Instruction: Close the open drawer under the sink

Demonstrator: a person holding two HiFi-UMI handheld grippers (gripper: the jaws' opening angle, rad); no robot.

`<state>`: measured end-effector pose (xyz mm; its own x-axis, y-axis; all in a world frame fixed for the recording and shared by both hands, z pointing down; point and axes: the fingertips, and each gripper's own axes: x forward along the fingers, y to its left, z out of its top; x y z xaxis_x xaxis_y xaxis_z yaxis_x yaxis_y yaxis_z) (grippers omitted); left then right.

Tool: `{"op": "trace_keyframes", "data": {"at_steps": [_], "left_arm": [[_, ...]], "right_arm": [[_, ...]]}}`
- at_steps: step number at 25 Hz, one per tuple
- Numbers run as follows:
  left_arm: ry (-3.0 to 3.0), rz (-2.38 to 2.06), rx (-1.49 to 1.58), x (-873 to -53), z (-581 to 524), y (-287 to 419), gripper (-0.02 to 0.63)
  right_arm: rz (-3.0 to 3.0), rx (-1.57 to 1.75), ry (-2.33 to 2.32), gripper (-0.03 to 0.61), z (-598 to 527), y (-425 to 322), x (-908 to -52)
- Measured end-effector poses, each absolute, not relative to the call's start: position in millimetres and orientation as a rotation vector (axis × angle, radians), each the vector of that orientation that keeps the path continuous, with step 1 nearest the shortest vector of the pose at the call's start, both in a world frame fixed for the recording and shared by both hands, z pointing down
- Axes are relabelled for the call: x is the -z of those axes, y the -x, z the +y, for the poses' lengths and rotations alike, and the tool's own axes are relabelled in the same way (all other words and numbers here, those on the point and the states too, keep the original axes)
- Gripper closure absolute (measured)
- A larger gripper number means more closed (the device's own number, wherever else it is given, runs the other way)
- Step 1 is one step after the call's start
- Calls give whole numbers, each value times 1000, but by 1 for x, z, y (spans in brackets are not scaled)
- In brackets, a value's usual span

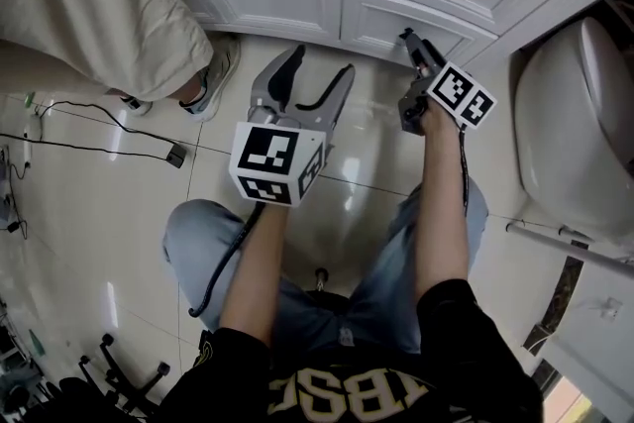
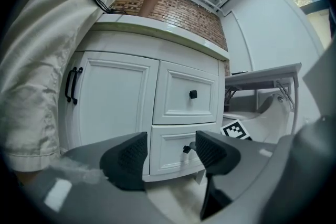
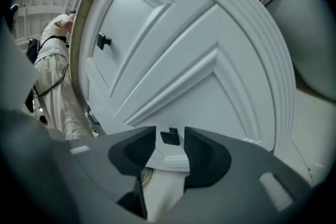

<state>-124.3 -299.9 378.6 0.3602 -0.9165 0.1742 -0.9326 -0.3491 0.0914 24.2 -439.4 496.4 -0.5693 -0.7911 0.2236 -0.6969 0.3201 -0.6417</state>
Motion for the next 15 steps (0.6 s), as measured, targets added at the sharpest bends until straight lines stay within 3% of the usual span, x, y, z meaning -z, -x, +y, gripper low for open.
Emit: {"op": "trace_keyframes", "data": {"at_steps": [8, 15], "left_arm": [[-2499, -1625, -16, -347, -270, 108, 322], [-2608, -1572, 61, -308, -225, 70, 322]], "right_arm": [[2543, 859, 1431, 359, -374, -32, -421], [2676, 356, 1590, 293, -291, -45, -345]]}}
